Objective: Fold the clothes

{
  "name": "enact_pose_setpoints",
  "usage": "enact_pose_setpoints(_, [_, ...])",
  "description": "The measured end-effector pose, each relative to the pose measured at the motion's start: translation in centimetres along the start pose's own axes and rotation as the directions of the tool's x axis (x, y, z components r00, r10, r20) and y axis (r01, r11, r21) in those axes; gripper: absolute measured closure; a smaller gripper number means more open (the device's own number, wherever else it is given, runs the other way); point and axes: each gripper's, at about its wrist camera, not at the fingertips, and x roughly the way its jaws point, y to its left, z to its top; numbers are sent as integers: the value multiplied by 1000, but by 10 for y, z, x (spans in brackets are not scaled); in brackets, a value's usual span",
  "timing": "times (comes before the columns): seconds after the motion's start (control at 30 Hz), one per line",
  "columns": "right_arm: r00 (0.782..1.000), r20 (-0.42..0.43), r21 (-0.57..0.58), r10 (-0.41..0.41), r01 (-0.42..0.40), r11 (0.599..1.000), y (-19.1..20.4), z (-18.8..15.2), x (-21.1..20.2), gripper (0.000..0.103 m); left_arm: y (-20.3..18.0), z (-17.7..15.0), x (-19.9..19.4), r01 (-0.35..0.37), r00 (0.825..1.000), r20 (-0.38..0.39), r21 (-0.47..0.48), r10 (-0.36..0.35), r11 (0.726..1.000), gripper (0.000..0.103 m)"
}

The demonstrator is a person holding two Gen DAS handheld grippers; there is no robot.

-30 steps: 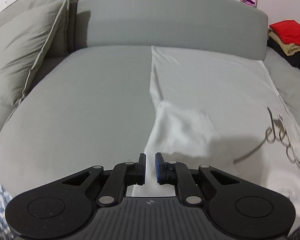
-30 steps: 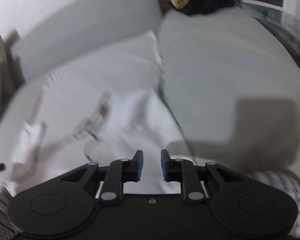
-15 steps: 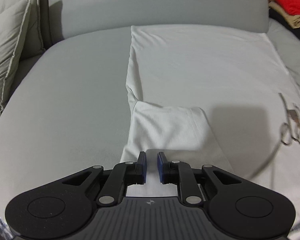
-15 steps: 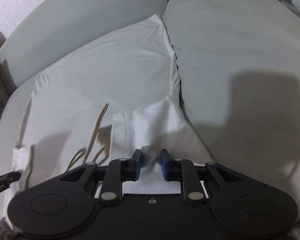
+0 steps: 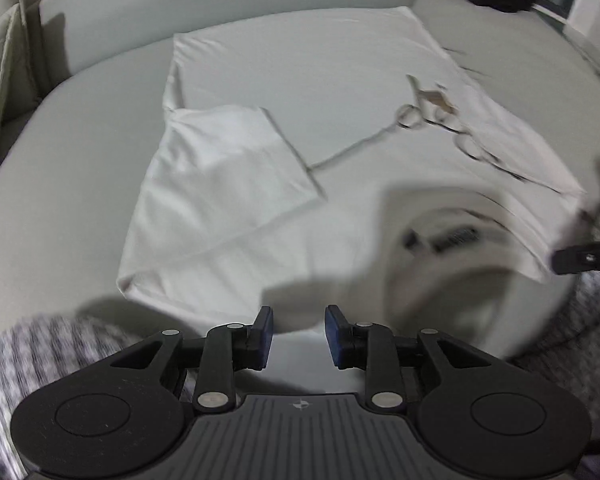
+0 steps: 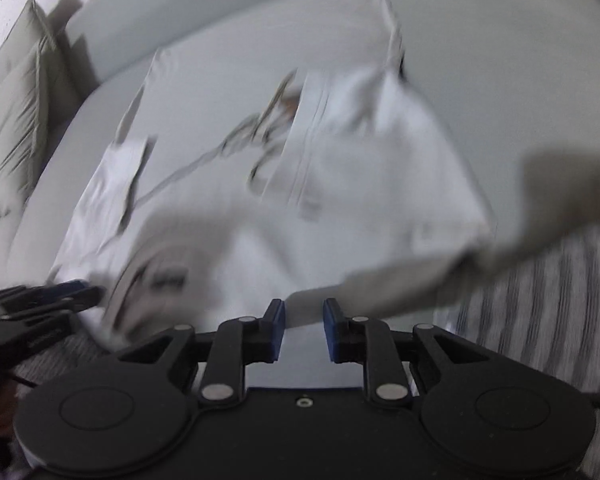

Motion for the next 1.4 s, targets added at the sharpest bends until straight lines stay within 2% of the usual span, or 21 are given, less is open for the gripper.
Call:
enact_pose_setpoints(0.07, [999,50,-18,7,-6,1000,8,-1,-9,82,-6,2,-8,-21,999,45,20,20,1000,66])
enact_pose_setpoints(0.2, [992,120,-62,46,-39,997,23,8,-14,82,-13,18,-7,-5,995,98,27,2,1000,63])
enact_pose_setpoints(0.3, [991,121,-67,52,-45,997,31,16,-2,82,-22,16,13,-18,999,38,43,16,999,59])
enact_pose_setpoints(0.33, [994,102,-60,36,-30,998,32,16,7,82,-23,12,17,-16,1000,22,40,15,999,51])
enact_pose_setpoints(0.4, [998,63,-32,18,-16,999,29,11,19,84,-22,3,17,0,1000,11,22,0,1000,48])
enact_pose_setpoints(0.53, [998,59,-25,25,-24,999,28,4,6,84,-9,1,12,13,1000,-6,-36,-14,999,43])
enact_pose_setpoints(0.6, [997,65,-16,32,-31,999,26,2,-1,79,-6,1,9,12,1000,-3,-60,-12,998,42])
enact_pose_setpoints(0.7, [996,80,-1,50,-50,999,24,2,-9,73,-11,3,4,-20,1000,10,-35,20,999,37])
enact_pose_setpoints(0.8, [995,81,-2,66,-67,998,27,3,-10,71,-15,3,5,-33,999,1,-13,33,999,27])
enact_pose_setpoints(0.87, [994,81,-8,71,-71,997,30,3,-10,71,-16,-2,9,-26,999,-33,-23,26,999,17])
enact_pose_setpoints(0.93, [993,86,-14,78,-77,997,32,2,-12,71,-14,-7,13,-13,998,-66,-44,10,999,13])
enact_pose_setpoints(1.07, [992,95,-19,79,-78,997,33,1,-15,70,-7,-15,15,3,996,-92,-101,-12,995,13])
enact_pose_setpoints(1.2, [991,100,-21,84,-82,996,35,1,-16,70,-2,-17,6,15,998,-51,-145,-23,989,10])
enact_pose_setpoints(1.4, [990,111,-35,88,-84,996,39,-1,-20,67,-7,-16,-2,0,1000,-12,-123,-1,992,9])
